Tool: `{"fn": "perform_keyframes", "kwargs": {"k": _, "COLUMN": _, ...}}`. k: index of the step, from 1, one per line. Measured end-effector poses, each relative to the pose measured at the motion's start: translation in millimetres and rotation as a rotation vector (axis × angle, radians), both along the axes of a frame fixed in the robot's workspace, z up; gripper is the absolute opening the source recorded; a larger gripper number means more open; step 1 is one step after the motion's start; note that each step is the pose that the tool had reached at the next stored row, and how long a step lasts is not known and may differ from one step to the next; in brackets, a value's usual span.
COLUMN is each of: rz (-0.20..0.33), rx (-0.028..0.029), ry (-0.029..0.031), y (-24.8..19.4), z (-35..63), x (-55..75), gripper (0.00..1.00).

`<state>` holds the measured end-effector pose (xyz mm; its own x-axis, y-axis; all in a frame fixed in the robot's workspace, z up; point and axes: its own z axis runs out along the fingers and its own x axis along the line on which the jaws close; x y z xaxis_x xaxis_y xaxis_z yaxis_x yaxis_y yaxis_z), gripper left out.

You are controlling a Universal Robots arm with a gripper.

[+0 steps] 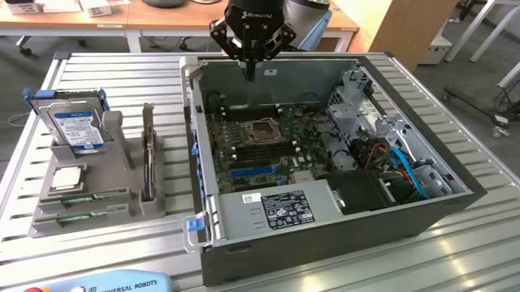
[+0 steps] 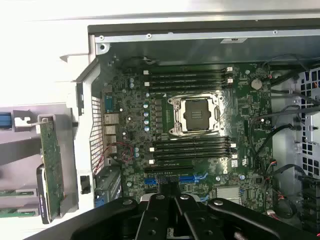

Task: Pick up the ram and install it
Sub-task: 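Reach for the ram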

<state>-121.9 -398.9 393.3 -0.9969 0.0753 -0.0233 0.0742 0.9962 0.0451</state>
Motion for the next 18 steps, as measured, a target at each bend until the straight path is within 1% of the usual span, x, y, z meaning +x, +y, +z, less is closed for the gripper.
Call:
{"fn": "perform_keyframes", "kwargs": {"k": 12, "rz": 0.0, "rx": 0.0, "ry": 0.0, "y": 0.0, "z": 0.0, "x": -1.5, "gripper": 0.1}}
{"fn": "perform_keyframes", "kwargs": {"k": 18, "rz": 0.0, "rx": 0.0, "ry": 0.0, "y": 0.0, "z": 0.0, "x": -4.5, "gripper": 0.1}}
